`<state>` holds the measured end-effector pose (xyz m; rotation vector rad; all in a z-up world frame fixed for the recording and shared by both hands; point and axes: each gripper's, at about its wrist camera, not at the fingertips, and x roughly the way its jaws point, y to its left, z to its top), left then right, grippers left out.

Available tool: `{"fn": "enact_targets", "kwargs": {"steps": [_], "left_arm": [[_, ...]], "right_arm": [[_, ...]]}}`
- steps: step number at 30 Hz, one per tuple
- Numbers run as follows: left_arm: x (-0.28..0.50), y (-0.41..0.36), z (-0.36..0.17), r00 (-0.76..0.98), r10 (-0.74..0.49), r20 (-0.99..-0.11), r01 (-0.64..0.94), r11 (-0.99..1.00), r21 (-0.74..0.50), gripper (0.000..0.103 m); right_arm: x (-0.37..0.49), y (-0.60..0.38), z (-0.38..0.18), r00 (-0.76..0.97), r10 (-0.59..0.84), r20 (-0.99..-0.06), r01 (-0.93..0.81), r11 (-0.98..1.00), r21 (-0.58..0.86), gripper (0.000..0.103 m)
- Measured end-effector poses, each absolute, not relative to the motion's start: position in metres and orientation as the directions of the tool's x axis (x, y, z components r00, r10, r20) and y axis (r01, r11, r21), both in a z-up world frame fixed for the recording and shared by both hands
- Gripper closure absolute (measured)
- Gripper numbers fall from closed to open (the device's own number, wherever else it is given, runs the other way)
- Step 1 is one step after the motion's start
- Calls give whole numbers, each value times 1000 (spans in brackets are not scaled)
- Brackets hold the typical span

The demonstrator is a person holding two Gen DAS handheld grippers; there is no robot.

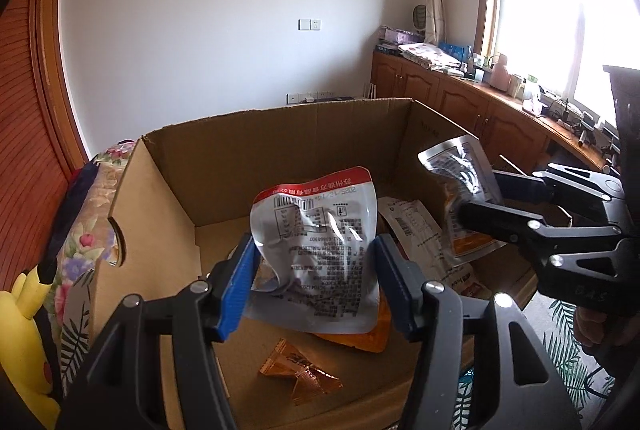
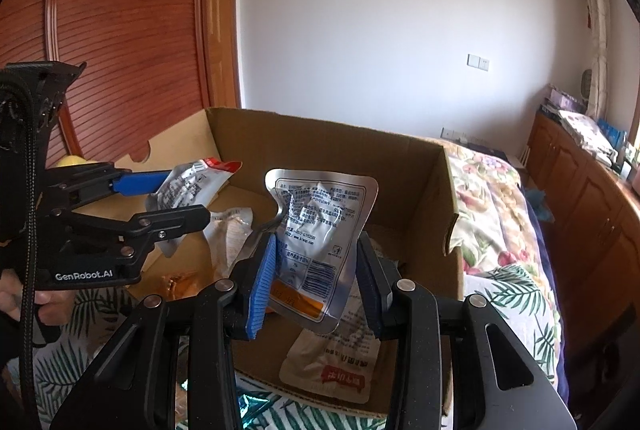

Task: Organize snacks
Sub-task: 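Carry the white bag and silver pouch over the box and release them inside, then move both tools back from the box toward the remaining snacks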

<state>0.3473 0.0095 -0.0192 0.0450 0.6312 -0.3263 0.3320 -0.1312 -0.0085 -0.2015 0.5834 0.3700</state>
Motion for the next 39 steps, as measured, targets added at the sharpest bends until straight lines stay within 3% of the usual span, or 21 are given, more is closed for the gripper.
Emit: {"fn": "enact_targets", "kwargs": {"steps": [14, 21, 39], "left_arm": [[345, 7, -22, 760, -279, -587, 304, 951, -58, 38], [332, 7, -15, 770, -269, -578, 304, 952, -39, 37], [249, 11, 18, 800, -283, -528, 327, 945, -11, 30]], "right_arm": [[340, -130, -17, 753, 290, -591, -395, 917, -53, 60], [331, -127, -15, 760, 292, -581, -398, 916, -60, 52], [240, -141, 7, 778, 306, -549, -388, 921, -36, 51]]}}
